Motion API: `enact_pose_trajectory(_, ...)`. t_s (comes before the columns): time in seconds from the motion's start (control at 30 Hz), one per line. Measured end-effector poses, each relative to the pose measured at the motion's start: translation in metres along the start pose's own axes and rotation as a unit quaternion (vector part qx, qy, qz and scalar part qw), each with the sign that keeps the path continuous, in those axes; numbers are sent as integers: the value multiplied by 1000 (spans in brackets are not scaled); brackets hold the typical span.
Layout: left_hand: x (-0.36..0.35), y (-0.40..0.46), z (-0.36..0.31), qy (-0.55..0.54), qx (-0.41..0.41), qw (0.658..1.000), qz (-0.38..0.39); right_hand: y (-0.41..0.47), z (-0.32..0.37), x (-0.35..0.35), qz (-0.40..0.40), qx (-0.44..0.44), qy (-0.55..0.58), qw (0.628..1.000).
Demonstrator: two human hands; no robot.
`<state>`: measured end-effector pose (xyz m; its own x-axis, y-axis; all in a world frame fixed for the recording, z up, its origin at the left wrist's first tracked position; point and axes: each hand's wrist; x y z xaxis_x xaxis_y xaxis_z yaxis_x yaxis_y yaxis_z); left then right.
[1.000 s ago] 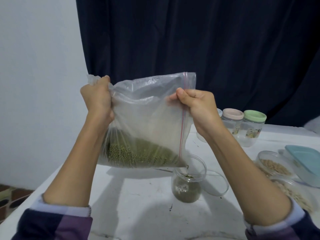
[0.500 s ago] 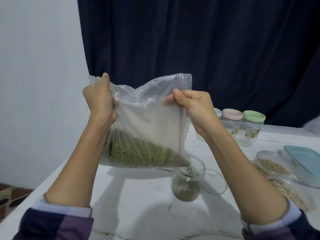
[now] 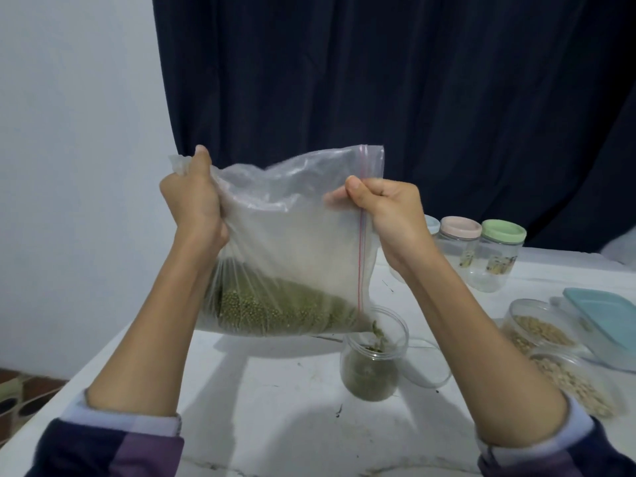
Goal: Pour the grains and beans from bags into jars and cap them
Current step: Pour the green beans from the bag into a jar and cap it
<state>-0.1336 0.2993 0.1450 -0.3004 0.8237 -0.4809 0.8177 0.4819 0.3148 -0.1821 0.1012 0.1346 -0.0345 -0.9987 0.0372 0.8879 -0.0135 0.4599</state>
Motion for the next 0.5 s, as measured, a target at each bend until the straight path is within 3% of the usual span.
enact_pose_trajectory(0.13, 0, -1, 1, -2, -5, 1000, 4, -1, -1, -2, -20, -1, 6, 1000)
enact_pose_trajectory(0.5, 2, -3, 6, 2, 11, 1000, -16, -1, 4, 5, 29, -25, -13, 999)
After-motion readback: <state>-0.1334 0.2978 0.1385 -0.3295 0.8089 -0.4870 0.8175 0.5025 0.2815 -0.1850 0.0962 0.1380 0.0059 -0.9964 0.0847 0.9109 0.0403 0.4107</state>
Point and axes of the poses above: each hand's wrist, its own y-axis towards the middle knuckle, its own x-axis out of the back of the hand, z = x × y, and after that the axes turned 7 degrees about z, right-handed
